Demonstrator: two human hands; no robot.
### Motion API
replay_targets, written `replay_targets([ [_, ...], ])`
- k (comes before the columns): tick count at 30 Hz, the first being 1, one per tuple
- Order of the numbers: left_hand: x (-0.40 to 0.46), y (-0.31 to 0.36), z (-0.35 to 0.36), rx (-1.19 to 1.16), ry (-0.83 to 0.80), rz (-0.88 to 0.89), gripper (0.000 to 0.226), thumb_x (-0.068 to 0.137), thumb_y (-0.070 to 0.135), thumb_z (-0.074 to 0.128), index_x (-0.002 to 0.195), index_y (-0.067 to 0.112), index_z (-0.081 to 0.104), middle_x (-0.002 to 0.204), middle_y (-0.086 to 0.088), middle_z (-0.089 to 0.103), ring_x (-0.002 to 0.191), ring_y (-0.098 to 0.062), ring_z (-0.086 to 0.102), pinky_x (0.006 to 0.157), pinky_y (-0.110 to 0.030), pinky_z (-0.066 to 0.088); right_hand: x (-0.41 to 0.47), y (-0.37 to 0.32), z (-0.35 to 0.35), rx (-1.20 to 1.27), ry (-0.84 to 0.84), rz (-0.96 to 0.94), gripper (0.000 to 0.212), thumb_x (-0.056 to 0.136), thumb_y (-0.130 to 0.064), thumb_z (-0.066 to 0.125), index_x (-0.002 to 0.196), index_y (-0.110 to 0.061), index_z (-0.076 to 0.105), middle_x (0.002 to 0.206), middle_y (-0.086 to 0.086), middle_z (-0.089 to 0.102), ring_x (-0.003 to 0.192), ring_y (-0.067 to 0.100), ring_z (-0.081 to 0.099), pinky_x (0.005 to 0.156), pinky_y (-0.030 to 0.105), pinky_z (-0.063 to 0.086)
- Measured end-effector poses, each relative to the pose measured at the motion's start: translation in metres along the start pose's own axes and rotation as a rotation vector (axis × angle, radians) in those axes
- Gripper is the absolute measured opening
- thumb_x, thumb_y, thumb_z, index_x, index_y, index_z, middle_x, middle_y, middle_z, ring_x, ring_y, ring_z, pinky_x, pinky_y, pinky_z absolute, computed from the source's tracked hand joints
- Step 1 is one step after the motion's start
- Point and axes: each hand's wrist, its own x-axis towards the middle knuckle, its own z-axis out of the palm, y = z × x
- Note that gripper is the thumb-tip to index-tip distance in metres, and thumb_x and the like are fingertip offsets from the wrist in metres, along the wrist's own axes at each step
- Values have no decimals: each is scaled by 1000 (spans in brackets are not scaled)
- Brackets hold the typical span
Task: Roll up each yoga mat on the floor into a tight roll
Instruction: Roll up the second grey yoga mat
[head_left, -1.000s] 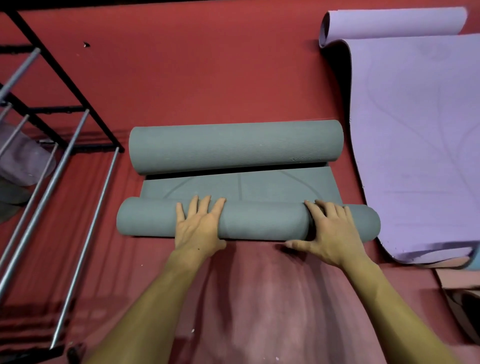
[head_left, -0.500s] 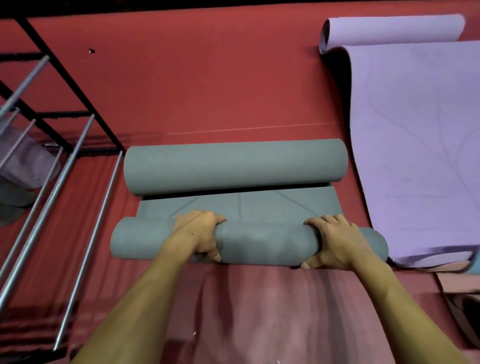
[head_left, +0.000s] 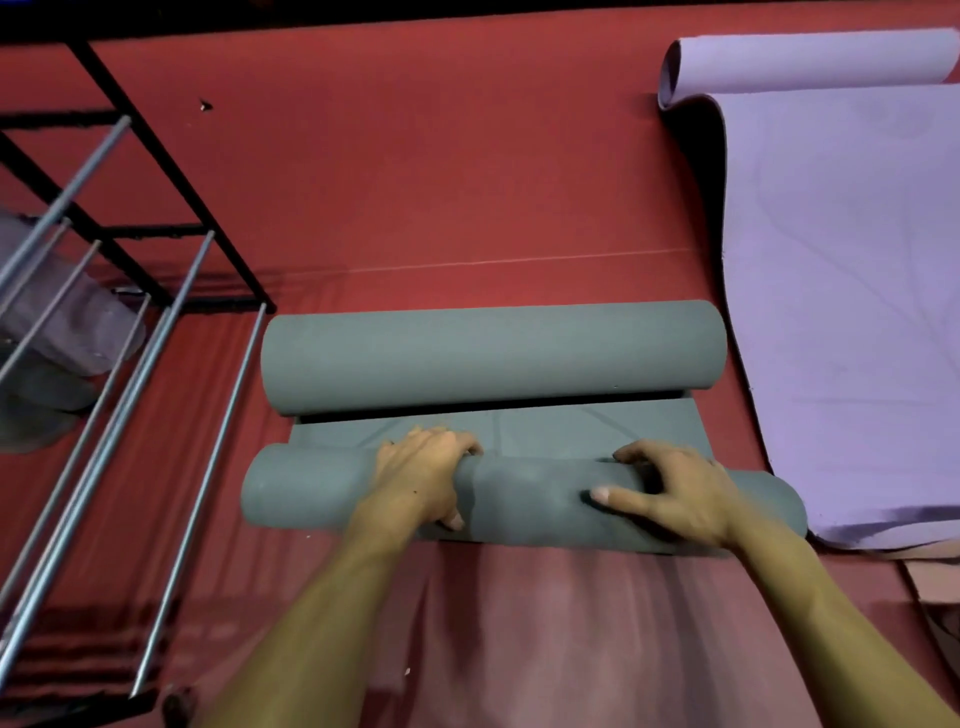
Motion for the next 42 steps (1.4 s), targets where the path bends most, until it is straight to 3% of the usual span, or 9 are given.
replay_targets([
  [3,2,-2,-1,-6,-7,-2,90,59,38,98,135,45,51,134,10,55,131,-20,50,102,-43,43,12,-45,15,121,23,-116,73,86,-93,16,95,-37,60,106,-12,67,108,18,63,97,42,48],
  [9,2,-7,2,-34,0,28,90,59,43,96,136,49,51,131,10,54,131,-20,50,103,-42,41,81,-117,24,69,-68,-195,49,108,-60,20,113,-31,59,129,4,62,128,29,52,111,48,36],
  [12,4,-8,-1,-58,14,34,88,61,41,95,137,48,52,133,9,53,131,-21,50,103,-44,41,114,-134,4,-209,61,-243,67,105,-64,16,163,-31,22,172,13,13,158,36,8,126,60,6],
  [15,5,-9,-5,-66,-13,33,88,64,40,94,139,49,50,134,9,53,131,-21,50,103,-42,42,113,-149,-18,-186,186,-232,68,106,-62,20,166,-30,11,172,12,-15,158,39,-14,127,59,-2],
  [20,-1,-5,-6,-84,-18,9,91,62,41,95,141,49,50,136,10,53,134,-19,50,107,-41,42,62,-119,-16,-134,146,-138,73,99,-72,19,153,-28,41,168,8,26,152,35,26,123,55,23],
  [23,-4,-3,-6,-90,-8,-10,90,61,38,96,139,46,50,141,12,56,135,-19,50,109,-41,42,20,-89,4,-177,265,-93,78,90,-84,21,136,-30,55,137,2,52,124,31,51,107,49,42],
  [30,-8,-2,-7,-54,56,-55,90,61,43,97,141,48,55,136,7,53,135,-22,43,107,-43,41,-29,-63,60,-506,213,-84,119,63,-81,69,155,-10,41,133,7,51,120,33,49,110,51,37],
  [38,1,-2,-16,-89,50,-49,76,70,46,91,138,42,56,138,9,63,134,-19,53,104,-37,44,-12,-58,57,-359,298,-103,95,62,-67,83,138,-20,51,133,-2,55,123,24,52,114,46,35],
  [42,2,-1,-20,-50,-85,-60,115,51,73,89,152,45,43,147,3,53,141,-26,43,112,-44,38,-3,-59,47,-309,233,-94,98,66,-65,83,148,-26,45,144,-4,50,136,24,43,124,49,23],
])
